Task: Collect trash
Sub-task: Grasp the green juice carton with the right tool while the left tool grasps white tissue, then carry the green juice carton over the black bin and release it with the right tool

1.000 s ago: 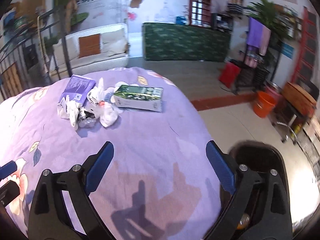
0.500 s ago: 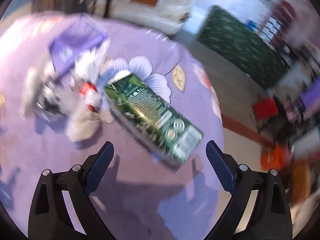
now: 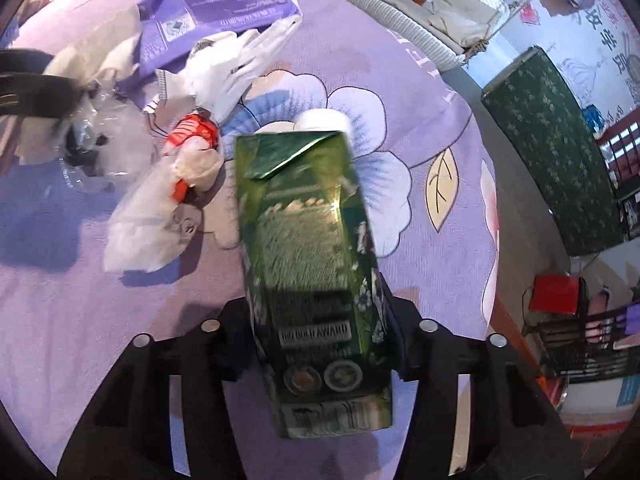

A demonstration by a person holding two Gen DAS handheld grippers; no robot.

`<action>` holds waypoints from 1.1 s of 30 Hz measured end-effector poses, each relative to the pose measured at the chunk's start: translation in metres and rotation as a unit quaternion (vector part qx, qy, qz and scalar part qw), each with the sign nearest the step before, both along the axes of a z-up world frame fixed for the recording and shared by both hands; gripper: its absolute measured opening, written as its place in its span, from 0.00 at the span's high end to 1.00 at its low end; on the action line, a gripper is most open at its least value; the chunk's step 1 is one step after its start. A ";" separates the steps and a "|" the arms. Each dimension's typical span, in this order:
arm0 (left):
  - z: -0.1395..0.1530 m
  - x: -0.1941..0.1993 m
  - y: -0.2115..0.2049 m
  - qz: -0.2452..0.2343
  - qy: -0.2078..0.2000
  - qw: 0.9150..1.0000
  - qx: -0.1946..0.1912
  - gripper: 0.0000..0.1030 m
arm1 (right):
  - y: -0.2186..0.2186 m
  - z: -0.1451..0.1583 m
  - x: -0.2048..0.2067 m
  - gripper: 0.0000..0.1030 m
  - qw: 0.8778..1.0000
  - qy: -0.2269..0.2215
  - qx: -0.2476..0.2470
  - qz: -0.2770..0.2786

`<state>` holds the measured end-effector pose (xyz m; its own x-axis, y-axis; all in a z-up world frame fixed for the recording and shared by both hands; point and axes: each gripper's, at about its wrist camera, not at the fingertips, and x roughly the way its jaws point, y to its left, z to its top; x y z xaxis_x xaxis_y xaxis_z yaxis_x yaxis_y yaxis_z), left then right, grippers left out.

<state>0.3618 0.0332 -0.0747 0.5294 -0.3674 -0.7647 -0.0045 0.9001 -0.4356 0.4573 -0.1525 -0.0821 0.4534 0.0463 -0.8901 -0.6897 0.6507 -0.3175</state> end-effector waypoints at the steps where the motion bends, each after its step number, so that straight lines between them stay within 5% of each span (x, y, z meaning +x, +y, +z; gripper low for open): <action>1: 0.000 -0.002 0.003 0.004 -0.002 1.000 -0.013 0.46 | -0.003 0.002 -0.004 0.51 1.000 0.001 0.009 -0.007; 5: 0.008 -0.018 0.010 0.010 -0.020 1.000 -0.014 0.70 | -0.011 0.006 -0.024 0.52 0.998 0.015 0.051 -0.023; 8: 0.012 -0.031 0.015 0.011 -0.027 0.999 -0.020 0.79 | -0.014 0.007 -0.036 0.52 0.996 0.022 0.080 -0.035; 20: 0.040 -0.095 0.024 0.011 -0.070 0.996 -0.047 0.81 | -0.023 0.033 -0.083 0.52 0.979 0.008 0.178 -0.098; 28: 0.056 -0.143 -0.023 -0.029 -0.113 0.993 -0.022 0.81 | -0.054 0.060 -0.133 0.52 0.943 -0.037 0.277 -0.183; 33: 0.063 -0.168 -0.052 -0.064 -0.134 0.989 -0.021 0.81 | -0.078 0.064 -0.179 0.52 0.926 -0.079 0.290 -0.229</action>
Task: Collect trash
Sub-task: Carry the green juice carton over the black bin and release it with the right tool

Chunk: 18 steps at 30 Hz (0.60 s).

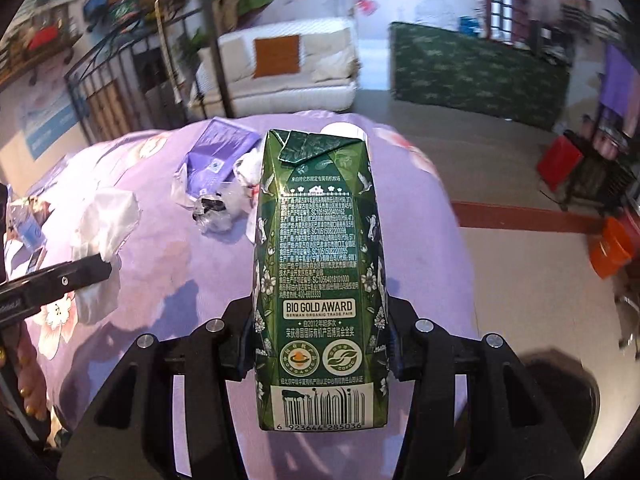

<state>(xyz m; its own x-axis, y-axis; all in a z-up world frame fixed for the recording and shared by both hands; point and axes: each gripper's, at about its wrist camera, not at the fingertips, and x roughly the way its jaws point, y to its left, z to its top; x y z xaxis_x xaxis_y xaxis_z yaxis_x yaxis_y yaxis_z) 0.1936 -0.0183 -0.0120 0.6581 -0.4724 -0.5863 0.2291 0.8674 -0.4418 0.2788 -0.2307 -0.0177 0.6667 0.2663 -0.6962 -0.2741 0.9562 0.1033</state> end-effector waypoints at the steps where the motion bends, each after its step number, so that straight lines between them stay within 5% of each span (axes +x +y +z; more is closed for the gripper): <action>1: 0.001 -0.002 -0.006 -0.007 -0.003 1.000 0.001 0.81 | -0.006 0.001 -0.010 0.52 1.000 -0.004 0.005 -0.009; 18: 0.000 -0.050 -0.080 -0.104 -0.041 0.994 0.011 0.81 | -0.116 -0.038 -0.134 0.52 0.977 0.014 0.059 -0.205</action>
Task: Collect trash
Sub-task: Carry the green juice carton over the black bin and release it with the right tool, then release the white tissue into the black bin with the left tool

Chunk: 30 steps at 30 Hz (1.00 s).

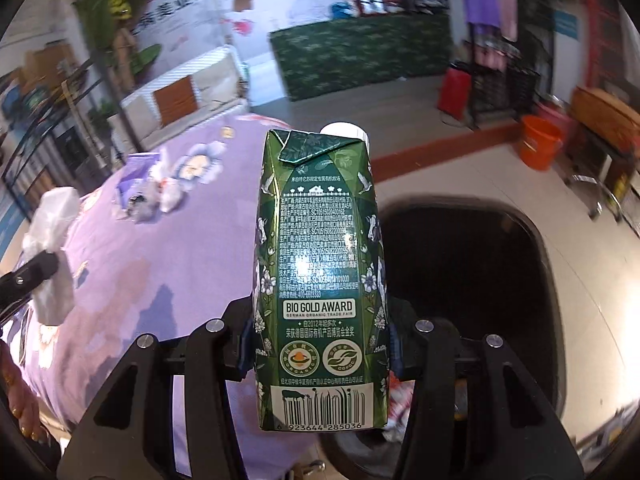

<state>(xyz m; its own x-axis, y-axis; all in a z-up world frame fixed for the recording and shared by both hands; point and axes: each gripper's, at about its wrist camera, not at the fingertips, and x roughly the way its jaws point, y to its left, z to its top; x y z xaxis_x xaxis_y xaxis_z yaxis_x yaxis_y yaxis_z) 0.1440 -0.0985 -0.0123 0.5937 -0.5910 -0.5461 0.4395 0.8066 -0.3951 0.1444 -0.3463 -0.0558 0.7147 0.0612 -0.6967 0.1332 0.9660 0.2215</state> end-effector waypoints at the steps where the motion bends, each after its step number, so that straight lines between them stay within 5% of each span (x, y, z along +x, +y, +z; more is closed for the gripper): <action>1: -0.002 -0.001 -0.005 -0.008 0.002 1.000 0.000 0.81 | -0.004 -0.003 -0.005 0.52 1.000 0.004 -0.004 -0.009; 18: -0.018 -0.011 -0.079 -0.105 0.007 0.994 0.031 0.81 | -0.073 -0.085 0.009 0.52 0.980 0.169 0.055 -0.091; 20: -0.020 -0.010 -0.085 -0.113 0.007 0.993 0.035 0.81 | -0.072 -0.087 0.011 0.43 0.980 0.168 0.057 -0.089; 26: -0.023 -0.004 -0.113 -0.158 0.017 0.986 0.041 0.81 | -0.083 -0.069 -0.004 0.42 0.983 0.122 0.047 -0.125; 30: -0.027 0.005 -0.141 -0.191 0.038 0.980 0.036 0.81 | -0.092 -0.041 -0.031 0.31 0.983 0.080 0.013 -0.167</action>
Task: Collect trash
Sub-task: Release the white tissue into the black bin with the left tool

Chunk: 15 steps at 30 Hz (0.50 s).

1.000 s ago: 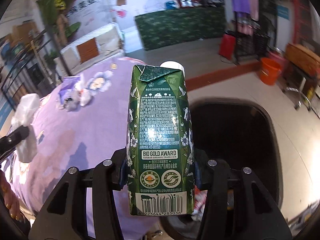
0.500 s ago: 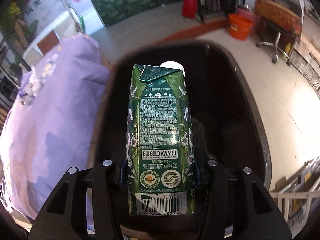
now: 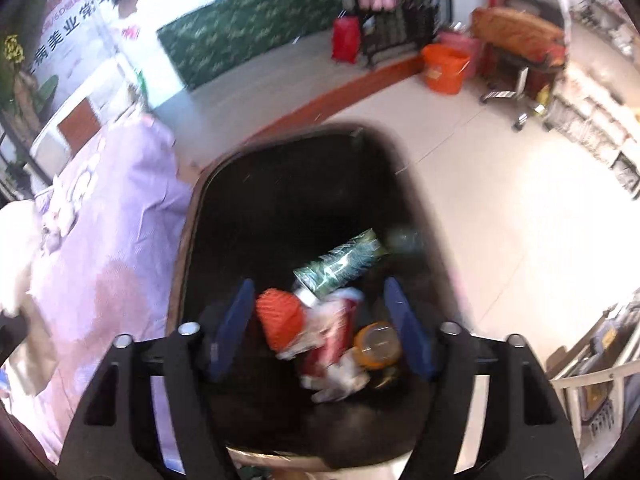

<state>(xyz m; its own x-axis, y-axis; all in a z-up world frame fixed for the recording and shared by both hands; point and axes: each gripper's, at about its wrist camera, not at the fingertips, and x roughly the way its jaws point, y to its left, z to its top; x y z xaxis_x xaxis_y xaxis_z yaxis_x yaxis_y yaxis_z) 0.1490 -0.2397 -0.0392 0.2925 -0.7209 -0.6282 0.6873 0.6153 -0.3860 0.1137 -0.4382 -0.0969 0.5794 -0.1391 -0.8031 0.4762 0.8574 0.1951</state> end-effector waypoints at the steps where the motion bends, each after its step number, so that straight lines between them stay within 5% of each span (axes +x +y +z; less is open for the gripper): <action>1: -0.002 0.002 -0.010 -0.007 0.004 1.000 0.004 0.81 | -0.001 0.005 -0.009 0.31 1.000 -0.009 -0.010 -0.008; 9: -0.030 0.013 -0.089 -0.082 0.058 0.993 0.059 0.80 | -0.005 0.003 -0.075 0.26 0.999 -0.031 -0.024 -0.028; 13: -0.046 0.012 -0.115 -0.098 0.065 0.987 0.106 0.31 | -0.011 0.007 -0.092 0.26 0.998 -0.038 -0.017 -0.042; 15: -0.046 0.007 -0.111 -0.095 0.060 0.988 0.104 0.30 | -0.013 0.008 -0.094 0.26 0.998 -0.037 -0.025 -0.050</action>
<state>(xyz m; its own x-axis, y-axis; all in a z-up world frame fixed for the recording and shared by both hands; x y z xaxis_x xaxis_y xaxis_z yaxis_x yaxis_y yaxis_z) 0.1563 -0.3502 -0.0852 0.0775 -0.6073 -0.7907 0.7553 0.5535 -0.3511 0.0200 -0.4512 -0.0885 0.6186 -0.2379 -0.7488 0.5458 0.8157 0.1917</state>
